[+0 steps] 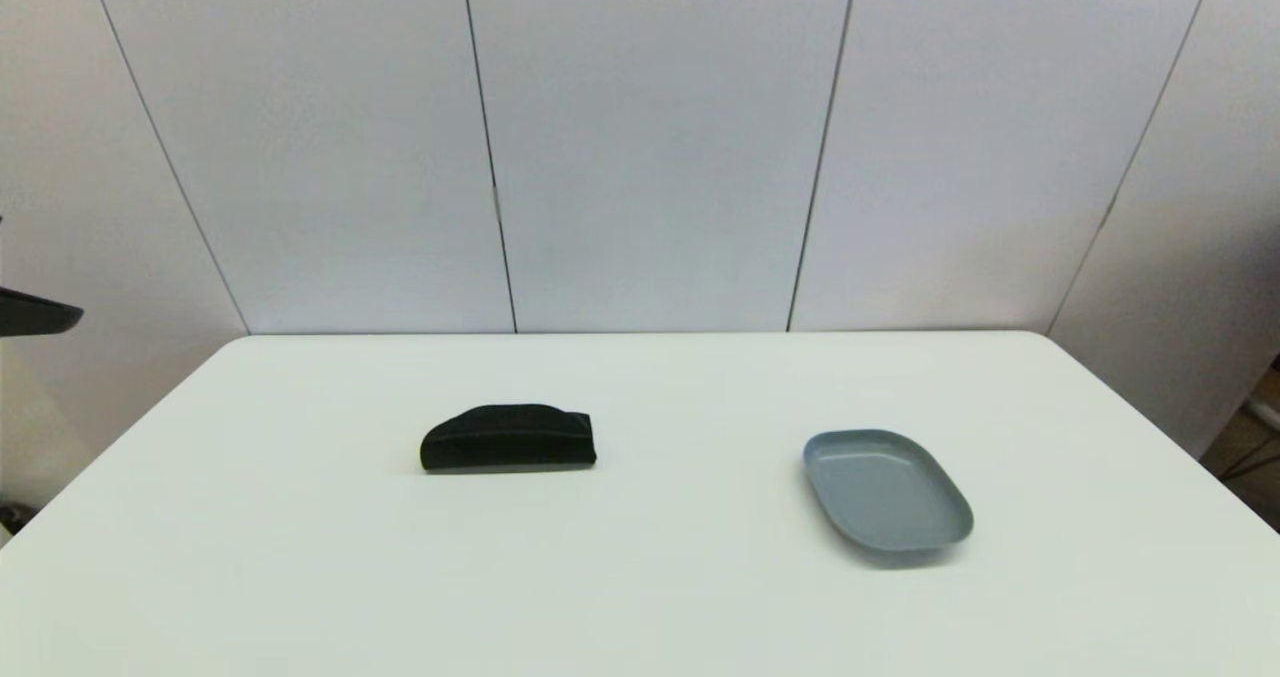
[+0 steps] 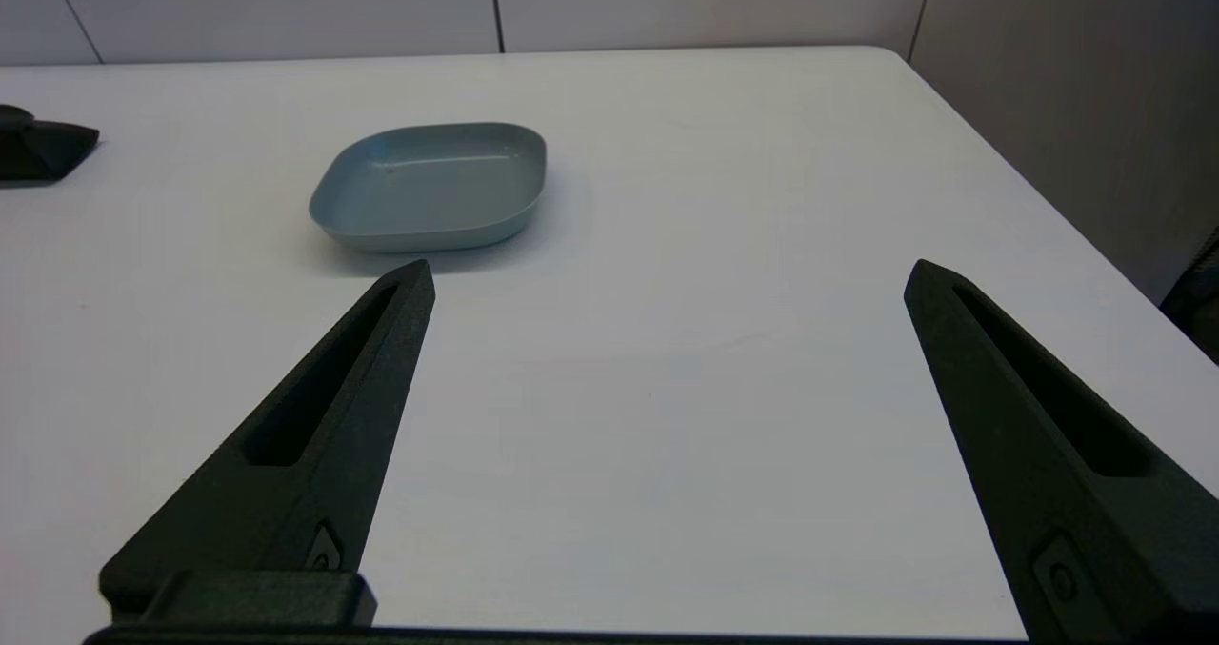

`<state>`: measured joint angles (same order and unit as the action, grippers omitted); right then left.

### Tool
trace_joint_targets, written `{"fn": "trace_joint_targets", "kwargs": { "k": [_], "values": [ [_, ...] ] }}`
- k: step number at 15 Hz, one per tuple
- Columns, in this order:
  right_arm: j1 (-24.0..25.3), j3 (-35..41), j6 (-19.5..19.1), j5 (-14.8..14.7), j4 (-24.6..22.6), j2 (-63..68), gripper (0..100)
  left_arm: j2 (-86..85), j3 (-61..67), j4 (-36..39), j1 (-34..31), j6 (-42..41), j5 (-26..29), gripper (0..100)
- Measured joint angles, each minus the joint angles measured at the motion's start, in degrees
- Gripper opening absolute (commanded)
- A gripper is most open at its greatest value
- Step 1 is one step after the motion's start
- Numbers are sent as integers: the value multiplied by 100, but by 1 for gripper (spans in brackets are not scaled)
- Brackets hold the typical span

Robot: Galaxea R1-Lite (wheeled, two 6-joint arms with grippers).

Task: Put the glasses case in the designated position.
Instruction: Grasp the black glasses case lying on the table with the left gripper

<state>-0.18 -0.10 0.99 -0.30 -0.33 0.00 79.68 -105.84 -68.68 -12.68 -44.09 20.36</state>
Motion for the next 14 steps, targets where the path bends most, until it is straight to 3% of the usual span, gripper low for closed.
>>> {"fn": "trace_joint_targets", "kwargs": {
  "k": [3, 8, 14],
  "values": [
    [-4, 0, -5, -2, 0, 0, 100, 836, -625, -623, -11, -1059, 268, 100],
    [-2, 0, -2, 1, 0, 0, 100, 1864, -773, -673, 50, -2376, 491, 100],
    [-2, 0, -2, -2, 2, 0, 100, 2926, -783, -183, 951, -2302, 527, 100]
  ]
}}
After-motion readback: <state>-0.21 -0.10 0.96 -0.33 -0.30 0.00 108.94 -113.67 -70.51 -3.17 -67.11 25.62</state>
